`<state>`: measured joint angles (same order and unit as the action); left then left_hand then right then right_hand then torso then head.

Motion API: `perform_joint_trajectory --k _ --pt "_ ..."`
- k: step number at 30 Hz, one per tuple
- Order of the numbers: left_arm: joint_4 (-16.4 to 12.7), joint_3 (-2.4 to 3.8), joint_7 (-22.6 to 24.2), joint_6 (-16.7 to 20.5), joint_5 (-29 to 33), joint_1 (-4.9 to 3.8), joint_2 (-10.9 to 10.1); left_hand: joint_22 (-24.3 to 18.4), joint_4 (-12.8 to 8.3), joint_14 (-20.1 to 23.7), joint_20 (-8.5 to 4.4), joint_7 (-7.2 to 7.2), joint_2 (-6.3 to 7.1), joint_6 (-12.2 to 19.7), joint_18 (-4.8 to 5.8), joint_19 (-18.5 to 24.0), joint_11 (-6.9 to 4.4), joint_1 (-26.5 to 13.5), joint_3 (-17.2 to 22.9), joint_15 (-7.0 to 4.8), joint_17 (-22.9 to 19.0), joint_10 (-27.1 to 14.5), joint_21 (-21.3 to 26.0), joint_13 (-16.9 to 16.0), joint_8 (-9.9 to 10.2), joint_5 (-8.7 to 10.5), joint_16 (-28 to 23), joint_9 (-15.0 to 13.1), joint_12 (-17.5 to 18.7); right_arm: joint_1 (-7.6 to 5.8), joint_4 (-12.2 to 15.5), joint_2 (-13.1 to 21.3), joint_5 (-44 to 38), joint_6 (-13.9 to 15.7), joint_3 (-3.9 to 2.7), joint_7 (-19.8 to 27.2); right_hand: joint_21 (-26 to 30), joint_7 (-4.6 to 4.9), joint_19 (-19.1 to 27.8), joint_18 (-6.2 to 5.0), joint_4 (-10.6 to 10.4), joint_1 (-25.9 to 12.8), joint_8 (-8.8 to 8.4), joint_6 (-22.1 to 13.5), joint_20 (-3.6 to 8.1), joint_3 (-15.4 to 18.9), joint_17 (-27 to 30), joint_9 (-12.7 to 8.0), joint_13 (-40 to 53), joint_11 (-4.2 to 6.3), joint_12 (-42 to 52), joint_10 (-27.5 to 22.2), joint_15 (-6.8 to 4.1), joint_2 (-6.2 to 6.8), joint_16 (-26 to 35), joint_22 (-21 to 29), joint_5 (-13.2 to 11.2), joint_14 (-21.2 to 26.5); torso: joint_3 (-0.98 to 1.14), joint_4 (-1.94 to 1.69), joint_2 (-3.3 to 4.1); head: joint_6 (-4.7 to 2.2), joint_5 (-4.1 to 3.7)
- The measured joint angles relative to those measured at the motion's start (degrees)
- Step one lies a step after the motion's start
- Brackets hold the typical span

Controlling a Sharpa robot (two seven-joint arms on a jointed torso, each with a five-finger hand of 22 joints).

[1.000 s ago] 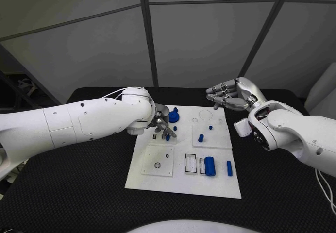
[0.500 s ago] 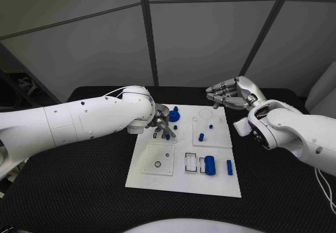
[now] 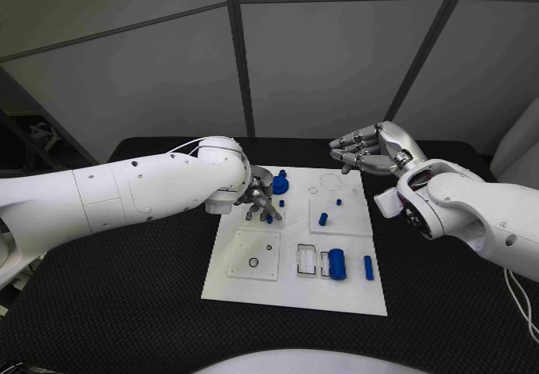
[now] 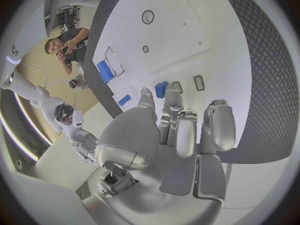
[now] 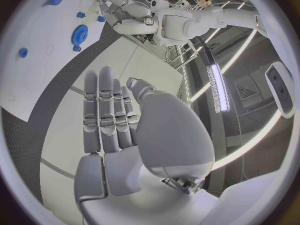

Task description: Assemble the parts on the task board

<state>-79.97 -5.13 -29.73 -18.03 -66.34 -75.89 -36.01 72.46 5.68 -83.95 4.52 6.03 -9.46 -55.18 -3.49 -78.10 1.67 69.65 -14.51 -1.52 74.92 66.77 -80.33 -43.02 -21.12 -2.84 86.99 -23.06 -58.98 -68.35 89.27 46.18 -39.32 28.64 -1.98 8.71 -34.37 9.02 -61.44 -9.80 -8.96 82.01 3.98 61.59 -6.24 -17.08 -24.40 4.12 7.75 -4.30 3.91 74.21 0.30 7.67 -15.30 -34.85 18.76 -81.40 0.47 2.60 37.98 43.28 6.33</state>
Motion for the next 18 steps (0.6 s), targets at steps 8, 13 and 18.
perform_joint_trajectory --k 8,13,18 --pt "0.39 0.00 0.00 -0.01 0.43 0.00 0.25 0.12 -2.22 -0.21 0.00 -0.06 -1.50 0.06 0.00 0.00 -0.21 3.56 3.02 -0.21 0.00 -0.21 0.00 0.00 0.01 0.00 0.00 -0.33 0.30 0.00 -0.11 -0.07 -0.01 -0.06 0.00 -0.02 0.00 0.00 0.00 0.00 0.00 0.00 0.00 0.00 0.00 0.00 0.00 0.00 0.00 0.00 0.00 0.00 0.00 0.00 0.00 0.00 0.00 0.00 0.02 0.00 0.01 0.17 0.03" --pt "0.35 0.05 0.00 0.02 0.86 -0.05 0.25 0.24 -4.93 -0.13 0.00 -0.42 -2.79 0.42 0.01 0.00 -0.70 6.93 7.18 -0.57 0.00 -0.76 0.00 0.17 0.71 0.07 0.00 -0.39 1.19 0.01 -0.26 -0.13 -0.01 -0.11 0.00 -0.04 0.00 0.00 0.00 0.00 0.00 0.00 0.00 0.00 0.00 0.00 -0.01 0.00 0.01 0.00 0.00 0.00 0.00 0.00 0.00 0.00 0.00 0.00 0.03 0.00 0.01 0.30 0.07" --pt "0.27 0.11 0.00 0.20 1.51 -0.12 0.09 0.74 -6.13 -0.01 -0.28 -0.41 -3.07 0.42 0.01 -0.28 -0.55 9.41 10.51 -0.85 0.00 -1.10 -0.05 0.35 1.28 0.18 0.26 -0.41 2.14 0.01 -0.39 -0.16 -0.01 -0.17 0.00 -0.06 0.16 0.00 0.00 0.00 0.00 -0.01 0.00 0.00 0.00 0.00 0.04 0.00 -0.04 0.00 0.00 0.00 0.00 0.02 0.00 0.02 0.00 0.00 0.03 0.00 0.01 0.43 0.07"
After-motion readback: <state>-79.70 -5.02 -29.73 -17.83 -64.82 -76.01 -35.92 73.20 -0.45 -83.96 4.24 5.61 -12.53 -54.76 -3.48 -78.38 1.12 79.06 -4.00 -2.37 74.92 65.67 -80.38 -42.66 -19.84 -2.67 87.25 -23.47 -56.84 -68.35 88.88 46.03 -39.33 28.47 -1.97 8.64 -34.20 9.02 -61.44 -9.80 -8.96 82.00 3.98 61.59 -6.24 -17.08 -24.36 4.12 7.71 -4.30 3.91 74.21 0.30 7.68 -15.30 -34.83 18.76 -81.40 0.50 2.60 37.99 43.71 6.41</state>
